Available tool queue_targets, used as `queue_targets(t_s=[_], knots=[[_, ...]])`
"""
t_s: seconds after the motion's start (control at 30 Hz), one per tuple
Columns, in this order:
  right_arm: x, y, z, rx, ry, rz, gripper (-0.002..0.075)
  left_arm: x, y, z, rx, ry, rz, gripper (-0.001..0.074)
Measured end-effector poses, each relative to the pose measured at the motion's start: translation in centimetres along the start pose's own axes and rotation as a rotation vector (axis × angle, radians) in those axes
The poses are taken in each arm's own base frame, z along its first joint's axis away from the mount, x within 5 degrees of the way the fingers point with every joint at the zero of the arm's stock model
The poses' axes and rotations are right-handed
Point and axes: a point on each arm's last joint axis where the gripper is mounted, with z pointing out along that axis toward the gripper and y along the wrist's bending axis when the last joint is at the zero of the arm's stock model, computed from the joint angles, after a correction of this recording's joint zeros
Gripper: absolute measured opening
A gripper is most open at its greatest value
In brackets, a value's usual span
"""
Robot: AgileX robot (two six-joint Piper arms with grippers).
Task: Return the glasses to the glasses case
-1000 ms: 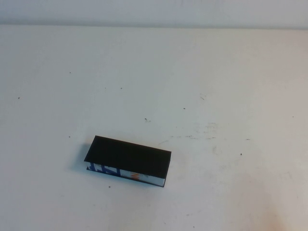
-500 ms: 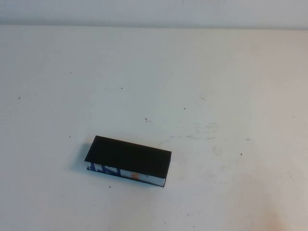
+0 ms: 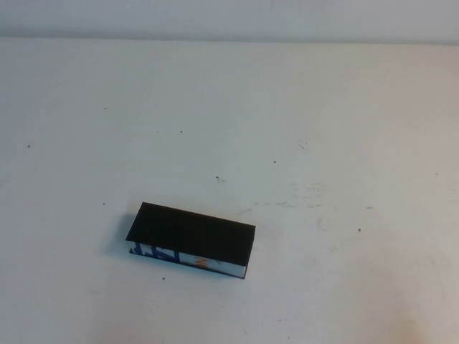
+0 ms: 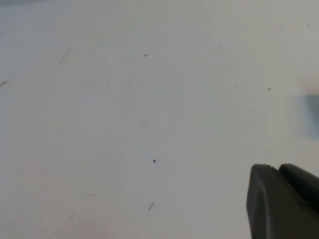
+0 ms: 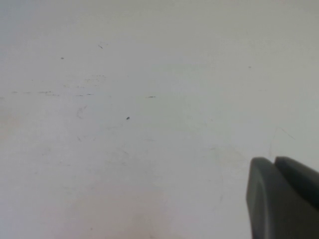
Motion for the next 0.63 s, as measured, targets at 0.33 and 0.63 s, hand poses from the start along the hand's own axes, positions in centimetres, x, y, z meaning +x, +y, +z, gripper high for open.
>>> queue_targets(t_s=[0.33,0.63], knots=[[0.0,0.0,0.0,0.0,0.0,0.001,-0.0011,0.16,-0.02,-0.01,0.002,0.017,0.0,-0.0004],[0.0,0.0,0.0,0.0,0.0,0.001,-0.0011,0.15,-0.01,-0.02,0.001,0.015,0.0,-0.0004]])
